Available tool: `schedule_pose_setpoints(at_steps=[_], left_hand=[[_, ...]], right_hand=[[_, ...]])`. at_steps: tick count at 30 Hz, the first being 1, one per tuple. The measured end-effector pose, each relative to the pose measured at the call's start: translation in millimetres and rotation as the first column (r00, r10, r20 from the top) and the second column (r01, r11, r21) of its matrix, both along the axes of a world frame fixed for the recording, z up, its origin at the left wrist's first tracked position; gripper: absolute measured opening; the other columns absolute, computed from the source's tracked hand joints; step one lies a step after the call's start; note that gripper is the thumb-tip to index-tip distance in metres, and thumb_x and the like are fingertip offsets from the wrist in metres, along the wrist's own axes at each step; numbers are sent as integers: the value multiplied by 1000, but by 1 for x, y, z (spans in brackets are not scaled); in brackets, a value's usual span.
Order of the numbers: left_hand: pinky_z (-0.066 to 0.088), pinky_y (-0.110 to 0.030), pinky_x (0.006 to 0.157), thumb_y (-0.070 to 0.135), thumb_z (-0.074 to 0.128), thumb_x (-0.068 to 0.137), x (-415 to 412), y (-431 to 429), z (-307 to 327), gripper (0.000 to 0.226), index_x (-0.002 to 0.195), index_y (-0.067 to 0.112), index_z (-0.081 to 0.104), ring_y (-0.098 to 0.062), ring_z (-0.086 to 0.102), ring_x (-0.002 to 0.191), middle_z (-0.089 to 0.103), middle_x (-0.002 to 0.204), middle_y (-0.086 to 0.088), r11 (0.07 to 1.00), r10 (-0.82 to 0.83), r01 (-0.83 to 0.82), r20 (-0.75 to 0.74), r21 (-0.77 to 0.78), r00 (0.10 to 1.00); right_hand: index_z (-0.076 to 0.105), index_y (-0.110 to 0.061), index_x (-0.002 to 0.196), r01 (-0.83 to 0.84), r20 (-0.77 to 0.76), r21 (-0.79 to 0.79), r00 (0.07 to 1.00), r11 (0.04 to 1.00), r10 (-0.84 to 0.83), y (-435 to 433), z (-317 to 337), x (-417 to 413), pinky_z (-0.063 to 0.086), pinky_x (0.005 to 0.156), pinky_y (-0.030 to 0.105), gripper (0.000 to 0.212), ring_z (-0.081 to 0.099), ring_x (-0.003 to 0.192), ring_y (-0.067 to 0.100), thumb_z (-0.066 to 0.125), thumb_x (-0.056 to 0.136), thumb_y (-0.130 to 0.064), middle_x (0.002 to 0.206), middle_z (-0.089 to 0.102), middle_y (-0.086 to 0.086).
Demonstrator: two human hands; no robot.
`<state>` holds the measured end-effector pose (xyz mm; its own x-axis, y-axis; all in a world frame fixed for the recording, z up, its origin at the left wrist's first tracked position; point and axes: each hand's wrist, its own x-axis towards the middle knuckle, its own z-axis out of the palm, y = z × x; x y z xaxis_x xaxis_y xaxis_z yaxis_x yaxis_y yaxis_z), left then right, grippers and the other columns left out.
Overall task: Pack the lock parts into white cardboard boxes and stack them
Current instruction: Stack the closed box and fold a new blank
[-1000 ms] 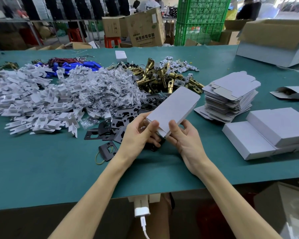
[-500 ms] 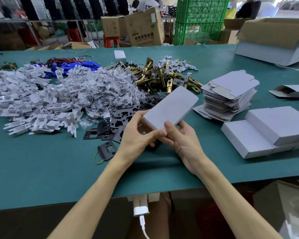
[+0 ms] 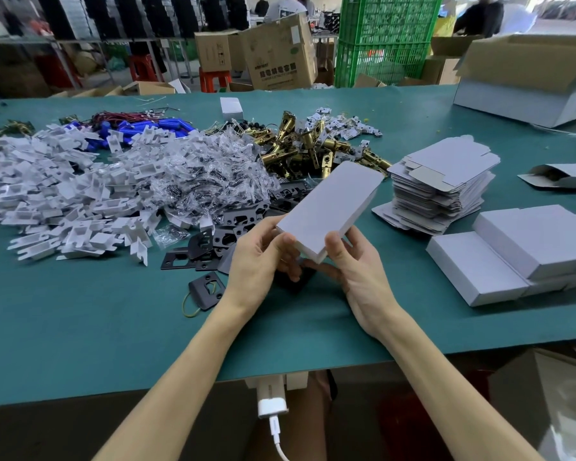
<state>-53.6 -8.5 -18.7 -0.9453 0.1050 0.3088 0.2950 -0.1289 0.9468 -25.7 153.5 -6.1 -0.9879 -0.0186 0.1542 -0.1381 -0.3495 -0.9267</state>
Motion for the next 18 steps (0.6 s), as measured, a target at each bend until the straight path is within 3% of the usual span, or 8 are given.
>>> schedule_pose_setpoints(at_steps=[3, 6, 9, 12, 15, 17, 18], left_hand=[[56, -31, 50, 18, 56, 104, -2, -1, 0, 16, 104, 5, 66, -19, 60, 51, 63, 66, -5, 999, 16, -18, 63, 40, 998], [57, -30, 53, 12, 52, 107, -2, -2, 0, 17, 98, 5, 66, -19, 63, 57, 65, 71, -3, 1000, -12, 11, 80, 20, 997], [55, -28, 48, 28, 48, 107, 1, 2, 3, 34, 96, 2, 68, -17, 67, 64, 70, 75, -1, 998, 0, 3, 69, -55, 998], [54, -26, 49, 44, 44, 103, 3, 6, 4, 49, 107, 0, 66, -16, 65, 64, 67, 85, -12, 987, 23, -13, 60, -158, 998], [56, -20, 65, 49, 54, 95, 4, 6, 6, 40, 121, 21, 60, -15, 69, 92, 61, 124, -18, 976, 12, -10, 8, -219, 1000], [56, -18, 81, 66, 60, 86, 6, 5, 7, 58, 130, 29, 56, -13, 66, 118, 63, 136, -7, 978, -25, 29, 20, -207, 999], [55, -17, 86, 75, 63, 79, 7, 5, 6, 70, 131, 29, 57, -8, 66, 119, 68, 132, 4, 981, -41, 50, 48, -188, 998]], right_hand=[[56, -19, 134, 0, -1, -16, 1000, 1000, 0, -1, 1, 0, 58, 90, 36, 72, 66, 117, 25, 70, 78, -61, 125, 71, 0], [51, -22, 137, -30, -6, -28, 1000, 999, 30, -2, 3, 1, 58, 89, 36, 71, 68, 113, 27, 74, 80, -58, 125, 70, 4], [48, -22, 141, -31, -4, -36, 1000, 999, 31, 0, 4, 0, 57, 92, 38, 75, 66, 116, 28, 77, 82, -57, 130, 67, 8], [43, -26, 148, 3, -35, 62, 999, 998, -1, 1, 1, -1, 56, 96, 39, 76, 66, 118, 28, 76, 83, -48, 122, 71, 2], [33, -39, 156, 63, -65, 240, 997, 969, -49, -1, 0, 0, 56, 90, 27, 110, 67, 113, 12, 84, 62, -67, 117, 69, 0], [34, -44, 155, 55, -85, 323, 996, 945, -29, 0, -1, 1, 55, 91, 25, 121, 63, 116, 11, 82, 50, -80, 127, 61, 3], [35, -46, 154, 37, -78, 371, 997, 928, -9, 1, -1, 0, 53, 95, 25, 125, 59, 119, 10, 78, 45, -86, 132, 55, 3]])
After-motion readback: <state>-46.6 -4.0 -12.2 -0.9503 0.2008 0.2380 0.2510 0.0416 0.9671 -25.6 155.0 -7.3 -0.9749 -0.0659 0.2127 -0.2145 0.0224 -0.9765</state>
